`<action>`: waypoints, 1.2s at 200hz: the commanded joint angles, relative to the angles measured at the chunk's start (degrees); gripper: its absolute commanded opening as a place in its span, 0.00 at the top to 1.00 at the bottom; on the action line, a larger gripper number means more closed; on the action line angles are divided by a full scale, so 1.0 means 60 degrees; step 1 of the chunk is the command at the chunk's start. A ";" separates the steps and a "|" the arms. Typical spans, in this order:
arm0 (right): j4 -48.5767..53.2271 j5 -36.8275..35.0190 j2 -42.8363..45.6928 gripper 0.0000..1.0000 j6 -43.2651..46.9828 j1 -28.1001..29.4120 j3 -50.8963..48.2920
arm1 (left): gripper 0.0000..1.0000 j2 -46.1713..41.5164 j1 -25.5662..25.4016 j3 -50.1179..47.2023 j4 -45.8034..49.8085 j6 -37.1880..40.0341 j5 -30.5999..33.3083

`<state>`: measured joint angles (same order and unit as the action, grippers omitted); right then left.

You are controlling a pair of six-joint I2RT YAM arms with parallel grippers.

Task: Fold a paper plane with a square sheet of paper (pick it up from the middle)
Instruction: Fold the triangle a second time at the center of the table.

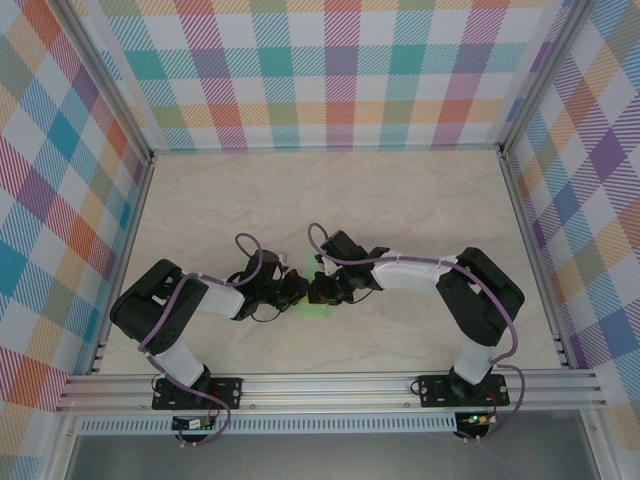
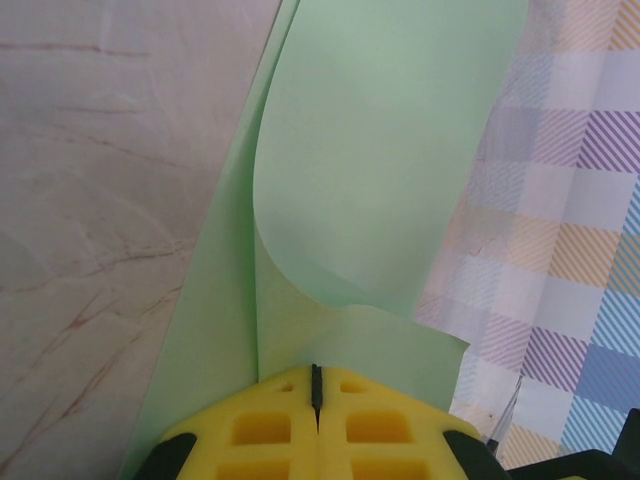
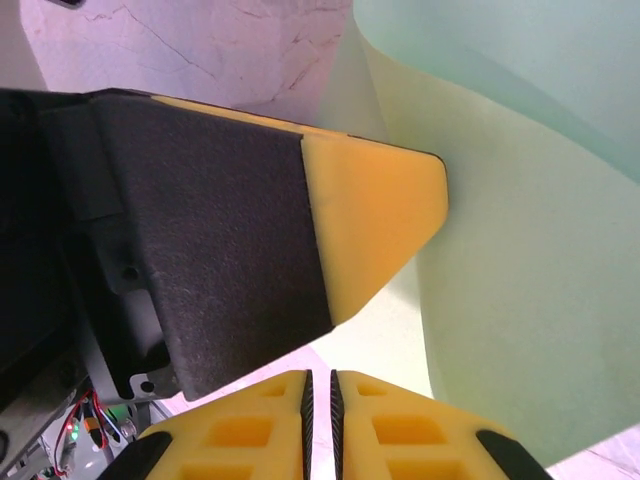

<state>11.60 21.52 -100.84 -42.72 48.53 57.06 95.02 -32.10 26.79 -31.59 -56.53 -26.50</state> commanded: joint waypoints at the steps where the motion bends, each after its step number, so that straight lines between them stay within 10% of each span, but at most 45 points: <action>1: 0.0321 -0.0195 -0.0228 0.84 0.0034 0.0028 0.0122 | 1.00 -0.0105 0.0076 -0.0121 0.0607 0.0275 0.0198; 240: 0.1085 -0.0324 0.0367 0.83 0.0312 0.0093 0.0039 | 1.00 -0.0002 -0.0012 -0.0099 0.0504 0.0267 0.0169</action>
<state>16.32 17.58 -101.23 -41.56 48.56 55.94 94.98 -32.12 26.79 -31.53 -56.12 -26.52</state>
